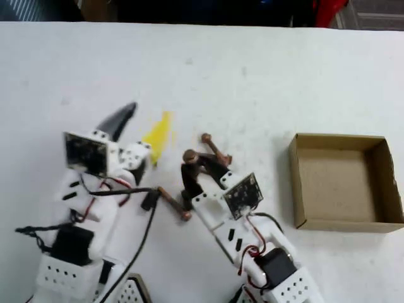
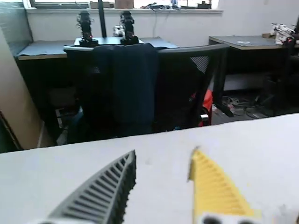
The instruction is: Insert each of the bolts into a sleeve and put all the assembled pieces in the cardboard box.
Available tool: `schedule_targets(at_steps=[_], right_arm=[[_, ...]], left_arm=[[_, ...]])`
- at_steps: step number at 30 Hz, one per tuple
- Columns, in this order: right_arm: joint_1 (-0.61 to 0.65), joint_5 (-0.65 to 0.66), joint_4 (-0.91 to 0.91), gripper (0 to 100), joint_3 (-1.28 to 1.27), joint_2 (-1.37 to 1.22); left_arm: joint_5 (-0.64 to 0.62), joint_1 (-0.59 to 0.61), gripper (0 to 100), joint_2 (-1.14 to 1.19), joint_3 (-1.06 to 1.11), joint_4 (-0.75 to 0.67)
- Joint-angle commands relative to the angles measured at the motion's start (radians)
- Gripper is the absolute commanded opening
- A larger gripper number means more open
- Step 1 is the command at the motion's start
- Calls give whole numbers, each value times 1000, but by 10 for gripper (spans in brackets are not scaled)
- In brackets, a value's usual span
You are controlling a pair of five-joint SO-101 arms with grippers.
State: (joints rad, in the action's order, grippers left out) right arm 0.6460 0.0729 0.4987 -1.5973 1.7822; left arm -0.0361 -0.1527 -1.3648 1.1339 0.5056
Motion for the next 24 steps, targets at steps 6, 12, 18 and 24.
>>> schedule_targets(at_steps=[6, 12, 18, 24], right_arm=[[-209, 14, 232, 17, 307, 18], [-246, 97, 420, 16, 545, 7], [-387, 100, 501, 16, 749, -159], [-522, 101, 504, 16, 870, -486]], left_arm=[[23, 148, 30, -294, 28, 126], [152, 248, 22, -470, 153, 176], [152, 321, 22, -450, 203, 233], [157, 323, 23, -450, 367, 235]])
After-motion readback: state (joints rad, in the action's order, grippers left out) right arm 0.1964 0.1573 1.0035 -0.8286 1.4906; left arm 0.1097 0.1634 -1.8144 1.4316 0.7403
